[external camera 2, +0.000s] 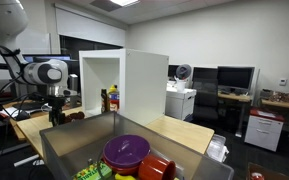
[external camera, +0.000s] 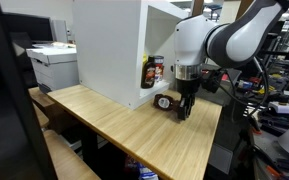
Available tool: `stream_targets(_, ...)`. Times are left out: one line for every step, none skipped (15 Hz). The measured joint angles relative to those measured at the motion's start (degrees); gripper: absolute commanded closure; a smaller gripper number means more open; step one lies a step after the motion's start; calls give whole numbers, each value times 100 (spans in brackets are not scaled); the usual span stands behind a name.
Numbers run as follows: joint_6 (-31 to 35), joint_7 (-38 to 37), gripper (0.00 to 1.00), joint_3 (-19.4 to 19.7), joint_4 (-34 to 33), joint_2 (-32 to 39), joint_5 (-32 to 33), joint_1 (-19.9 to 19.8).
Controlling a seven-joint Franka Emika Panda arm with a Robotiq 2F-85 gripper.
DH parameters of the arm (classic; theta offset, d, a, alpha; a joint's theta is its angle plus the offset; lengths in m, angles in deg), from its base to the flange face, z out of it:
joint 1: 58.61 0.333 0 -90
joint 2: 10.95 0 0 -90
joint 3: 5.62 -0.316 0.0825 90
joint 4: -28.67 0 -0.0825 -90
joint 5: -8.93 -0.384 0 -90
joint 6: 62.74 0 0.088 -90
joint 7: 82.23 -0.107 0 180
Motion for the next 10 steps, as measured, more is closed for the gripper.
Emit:
stream_targets(0, 10, 100, -1, 3, -21, 0, 0)
stream_targets(1, 19, 100, -3, 10, -55, 0, 0)
stream_targets(1, 35, 99, -8, 24, -125, 0, 1)
stream_targets(1, 87, 99, -18, 93, -357, 0, 1)
stream_targets(2, 90, 99, -22, 138, -420, 0, 1)
stream_targets(4, 95, 99, -22, 172, -485, 0, 0)
stream_targets(4, 117, 99, -23, 203, -576, -28, -1)
stream_targets(4, 218, 99, -25, 231, -659, -166, -4)
stream_targets(4, 384, 99, -25, 255, -743, -354, -9)
stream_targets(-17, 597, 99, -24, 271, -839, -587, -19)
